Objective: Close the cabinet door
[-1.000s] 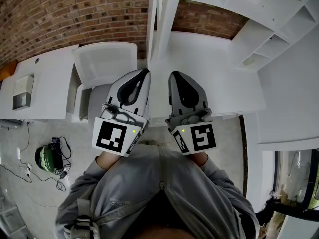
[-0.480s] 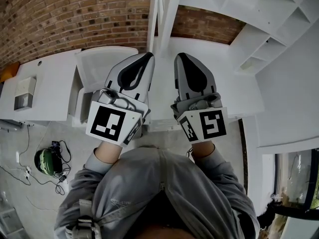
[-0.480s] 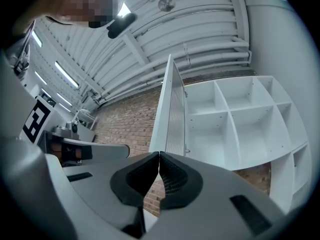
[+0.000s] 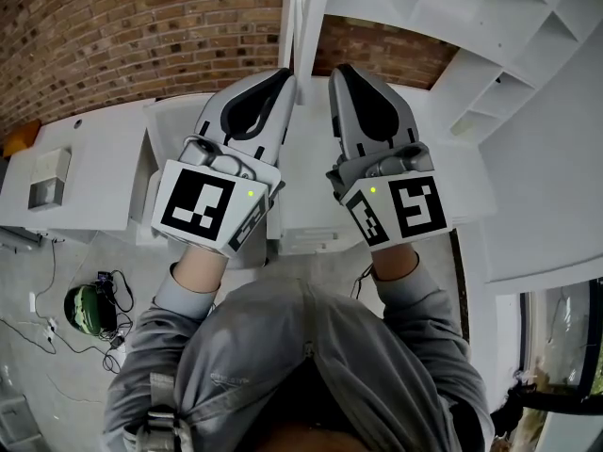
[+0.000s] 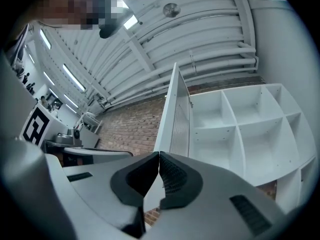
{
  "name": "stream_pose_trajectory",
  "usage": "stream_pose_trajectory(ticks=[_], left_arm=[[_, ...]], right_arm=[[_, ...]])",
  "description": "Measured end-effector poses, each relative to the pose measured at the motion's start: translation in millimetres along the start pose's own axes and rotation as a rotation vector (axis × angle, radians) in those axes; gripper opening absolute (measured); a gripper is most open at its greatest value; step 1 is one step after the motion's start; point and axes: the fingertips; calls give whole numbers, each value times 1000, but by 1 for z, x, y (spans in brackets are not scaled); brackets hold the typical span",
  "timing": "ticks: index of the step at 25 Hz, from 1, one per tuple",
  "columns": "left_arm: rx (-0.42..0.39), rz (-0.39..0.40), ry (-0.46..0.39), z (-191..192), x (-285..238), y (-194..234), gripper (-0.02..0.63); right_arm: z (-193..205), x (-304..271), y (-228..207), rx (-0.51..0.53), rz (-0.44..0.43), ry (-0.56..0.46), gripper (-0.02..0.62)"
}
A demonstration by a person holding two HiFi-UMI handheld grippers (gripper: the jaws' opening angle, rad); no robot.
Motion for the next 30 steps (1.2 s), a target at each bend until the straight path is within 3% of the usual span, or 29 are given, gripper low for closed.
stream_pose_trajectory(ticks=[9,28,30], left_arm=[[-45,5,-44,-26,-12,-1,6],[-55,-8,-60,-44,-26,14,6],[-57,-12,-60,-43,-26,16,6]], right_arm=[[-36,-15,-12,21,-30,-41,28],[-44,-45,-11,47,-97,-12,32],[-43,-45,-11,41,-91,-12,59]])
Point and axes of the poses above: the fingertips, and each gripper's own axes: x backward along the fingers, y to its left, z out of its underside, and after that the axes turned 10 degrees about x, right-handed
